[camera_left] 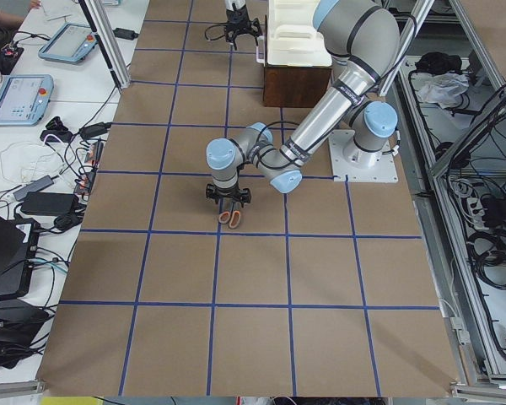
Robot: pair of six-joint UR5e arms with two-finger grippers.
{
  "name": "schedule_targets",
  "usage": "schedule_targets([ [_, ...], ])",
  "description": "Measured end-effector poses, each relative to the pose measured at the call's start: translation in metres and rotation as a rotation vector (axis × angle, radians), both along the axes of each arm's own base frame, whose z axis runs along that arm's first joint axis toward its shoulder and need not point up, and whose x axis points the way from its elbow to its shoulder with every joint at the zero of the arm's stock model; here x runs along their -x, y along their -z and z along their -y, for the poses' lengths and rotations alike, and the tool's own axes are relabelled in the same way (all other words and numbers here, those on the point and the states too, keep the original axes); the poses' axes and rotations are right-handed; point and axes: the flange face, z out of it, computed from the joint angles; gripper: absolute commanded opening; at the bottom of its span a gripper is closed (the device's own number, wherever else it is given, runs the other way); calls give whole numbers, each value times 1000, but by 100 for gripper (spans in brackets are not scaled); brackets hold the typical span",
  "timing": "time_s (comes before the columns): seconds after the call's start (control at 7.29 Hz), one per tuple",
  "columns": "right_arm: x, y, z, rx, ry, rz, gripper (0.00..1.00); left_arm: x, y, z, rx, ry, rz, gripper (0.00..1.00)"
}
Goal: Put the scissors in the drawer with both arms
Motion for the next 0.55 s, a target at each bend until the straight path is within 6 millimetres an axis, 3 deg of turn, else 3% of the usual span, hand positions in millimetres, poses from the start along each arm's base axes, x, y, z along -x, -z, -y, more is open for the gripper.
schedule_targets([
  [0.27, 2, 8, -4, -12, -34, 1, 99, -5, 7, -2, 7, -11, 1, 100],
  [0.55, 1, 18, -3, -28, -37, -4, 92, -4, 18, -9, -16, -59, -17, 100],
])
